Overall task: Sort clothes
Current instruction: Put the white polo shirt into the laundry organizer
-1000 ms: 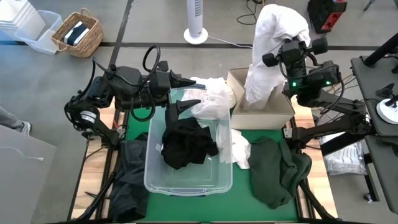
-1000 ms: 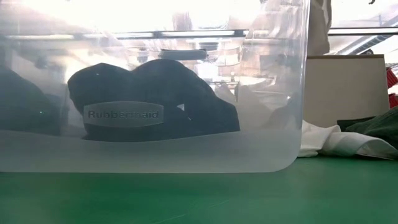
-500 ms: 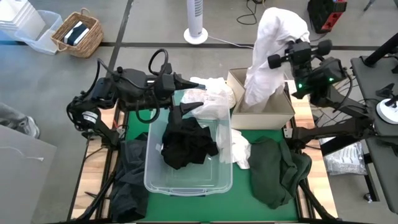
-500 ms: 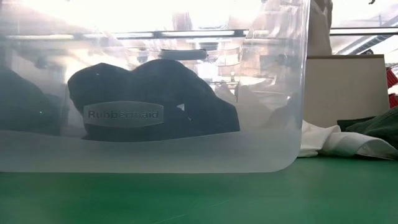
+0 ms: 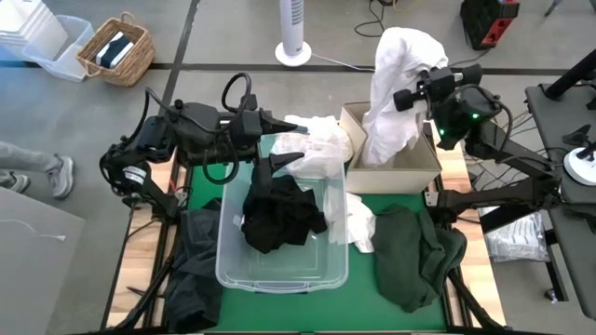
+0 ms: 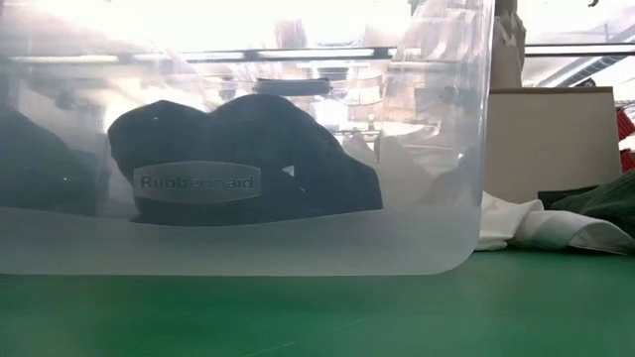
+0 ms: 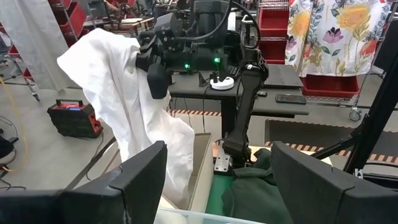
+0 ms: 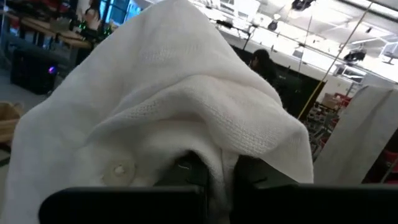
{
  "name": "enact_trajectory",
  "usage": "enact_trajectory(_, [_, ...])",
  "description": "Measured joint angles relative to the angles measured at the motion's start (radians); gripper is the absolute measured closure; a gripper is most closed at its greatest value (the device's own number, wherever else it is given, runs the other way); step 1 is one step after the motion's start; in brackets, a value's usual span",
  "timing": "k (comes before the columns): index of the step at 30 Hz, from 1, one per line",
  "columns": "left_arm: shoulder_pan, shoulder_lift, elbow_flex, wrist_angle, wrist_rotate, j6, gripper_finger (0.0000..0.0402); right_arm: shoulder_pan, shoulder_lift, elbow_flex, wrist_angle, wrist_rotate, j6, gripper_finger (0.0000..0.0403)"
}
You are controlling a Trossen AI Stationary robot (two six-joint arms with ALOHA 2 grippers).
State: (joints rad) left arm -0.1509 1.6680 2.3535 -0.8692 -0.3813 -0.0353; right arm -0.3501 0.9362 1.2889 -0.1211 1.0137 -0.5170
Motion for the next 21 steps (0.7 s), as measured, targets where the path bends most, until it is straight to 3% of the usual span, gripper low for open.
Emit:
enact_trajectory(6, [0.000,0.000,0.000,-0.014,0.000,0.000,0.0138,-0.029,-0.002,0.022,-0.187,-0.036,0.148,0.0387])
enact_trajectory(11, [0.000,0.000,0.000,-0.013,0.000,0.000,0.0138,-0.068,-0.003,0.042,-0.335,-0.152,0.310,0.0387])
enact_trajectory(21, [0.000,0.000,0.000,-0.031,0.000,0.000,0.0138,-0.156,-0.003,0.045,-0.502,-0.356,0.487,0.0387])
